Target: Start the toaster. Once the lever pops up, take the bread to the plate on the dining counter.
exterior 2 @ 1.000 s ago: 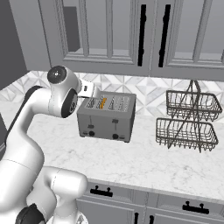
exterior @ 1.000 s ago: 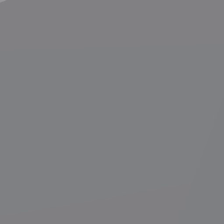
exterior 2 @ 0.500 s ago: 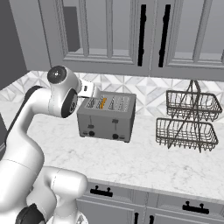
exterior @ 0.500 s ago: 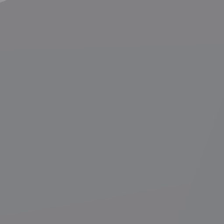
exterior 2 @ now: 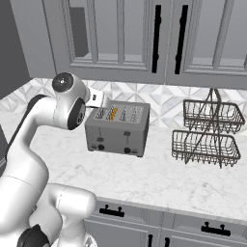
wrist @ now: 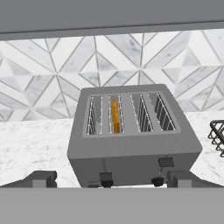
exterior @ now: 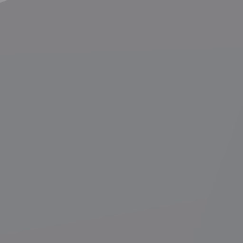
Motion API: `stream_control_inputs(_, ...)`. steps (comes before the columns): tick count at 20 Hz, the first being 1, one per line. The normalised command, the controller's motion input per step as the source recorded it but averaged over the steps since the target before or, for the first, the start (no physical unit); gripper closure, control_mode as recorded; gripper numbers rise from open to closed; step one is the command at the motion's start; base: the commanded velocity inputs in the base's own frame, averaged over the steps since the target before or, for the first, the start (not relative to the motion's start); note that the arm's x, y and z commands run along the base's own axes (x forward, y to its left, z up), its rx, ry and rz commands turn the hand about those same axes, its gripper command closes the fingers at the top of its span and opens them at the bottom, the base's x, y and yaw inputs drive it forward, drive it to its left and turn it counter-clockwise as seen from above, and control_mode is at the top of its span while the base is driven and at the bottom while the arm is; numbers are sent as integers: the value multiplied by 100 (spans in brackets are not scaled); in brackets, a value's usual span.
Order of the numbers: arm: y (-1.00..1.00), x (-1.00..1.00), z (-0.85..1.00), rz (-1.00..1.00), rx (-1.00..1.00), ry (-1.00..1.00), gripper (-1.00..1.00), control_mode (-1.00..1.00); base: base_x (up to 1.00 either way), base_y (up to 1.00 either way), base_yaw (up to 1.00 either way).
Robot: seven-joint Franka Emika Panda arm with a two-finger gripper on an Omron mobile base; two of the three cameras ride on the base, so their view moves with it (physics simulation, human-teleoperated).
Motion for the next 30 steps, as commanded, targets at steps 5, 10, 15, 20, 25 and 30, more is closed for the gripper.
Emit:
stream_control_inputs(5,0,0,0,0,0,0,-100,-100,0,0,0)
stream_control_inputs(10,0,0,0,0,0,0,-100,-100,0,0,0)
stream_control_inputs(15,0,0,0,0,0,0,-100,-100,0,0,0)
stream_control_inputs(20,0,0,0,0,0,0,-100,-100,0,0,0)
stream_control_inputs(25,0,0,0,0,0,0,-100,-100,0,0,0)
stream_control_inputs(30,0,0,0,0,0,0,-100,-100,0,0,0)
